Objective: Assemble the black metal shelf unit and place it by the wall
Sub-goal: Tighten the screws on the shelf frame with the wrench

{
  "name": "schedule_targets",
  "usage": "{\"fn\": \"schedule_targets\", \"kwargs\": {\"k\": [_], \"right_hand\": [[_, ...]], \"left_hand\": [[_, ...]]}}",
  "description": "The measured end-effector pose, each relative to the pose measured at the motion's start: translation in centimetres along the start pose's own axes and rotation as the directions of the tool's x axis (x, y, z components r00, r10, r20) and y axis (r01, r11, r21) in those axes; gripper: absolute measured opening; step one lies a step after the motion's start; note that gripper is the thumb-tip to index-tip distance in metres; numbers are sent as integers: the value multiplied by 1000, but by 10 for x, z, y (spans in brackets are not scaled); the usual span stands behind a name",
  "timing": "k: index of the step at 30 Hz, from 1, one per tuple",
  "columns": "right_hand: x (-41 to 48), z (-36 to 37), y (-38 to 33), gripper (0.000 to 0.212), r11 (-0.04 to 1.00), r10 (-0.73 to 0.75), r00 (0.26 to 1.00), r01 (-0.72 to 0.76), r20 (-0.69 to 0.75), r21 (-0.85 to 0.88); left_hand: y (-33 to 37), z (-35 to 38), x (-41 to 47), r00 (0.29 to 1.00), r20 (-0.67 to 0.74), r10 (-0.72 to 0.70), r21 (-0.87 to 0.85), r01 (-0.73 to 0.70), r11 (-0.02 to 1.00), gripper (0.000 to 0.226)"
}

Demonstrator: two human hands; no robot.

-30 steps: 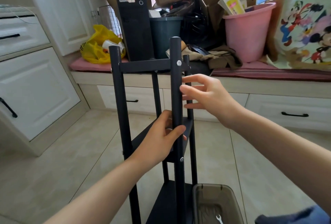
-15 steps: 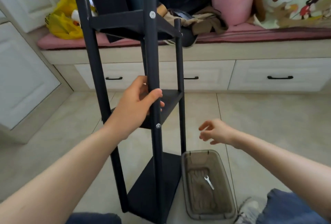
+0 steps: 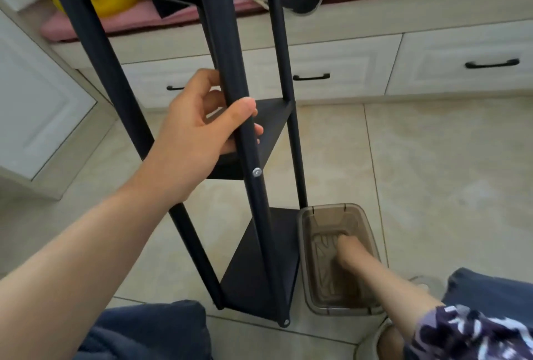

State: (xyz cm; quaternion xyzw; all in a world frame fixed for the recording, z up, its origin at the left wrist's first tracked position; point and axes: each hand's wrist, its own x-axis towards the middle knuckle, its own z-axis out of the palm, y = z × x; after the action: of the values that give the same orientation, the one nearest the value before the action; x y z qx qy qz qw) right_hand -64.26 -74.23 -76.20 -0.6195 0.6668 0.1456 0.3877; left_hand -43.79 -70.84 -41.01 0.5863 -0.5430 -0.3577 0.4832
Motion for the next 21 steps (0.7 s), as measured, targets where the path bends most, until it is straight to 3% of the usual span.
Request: {"fn": "schedule_targets", "kwargs": {"k": [10,21], "right_hand": [[22,32,19,42,987,144,983,-150,-112,-50],[18,36,20,30,948,22,990,-64,-137,-311]], "left_hand": [[-2,15,-4,998,-52,32,32,-30,999,13],[-1,13,-5,998,-36,47,70,-45,997,11]]}}
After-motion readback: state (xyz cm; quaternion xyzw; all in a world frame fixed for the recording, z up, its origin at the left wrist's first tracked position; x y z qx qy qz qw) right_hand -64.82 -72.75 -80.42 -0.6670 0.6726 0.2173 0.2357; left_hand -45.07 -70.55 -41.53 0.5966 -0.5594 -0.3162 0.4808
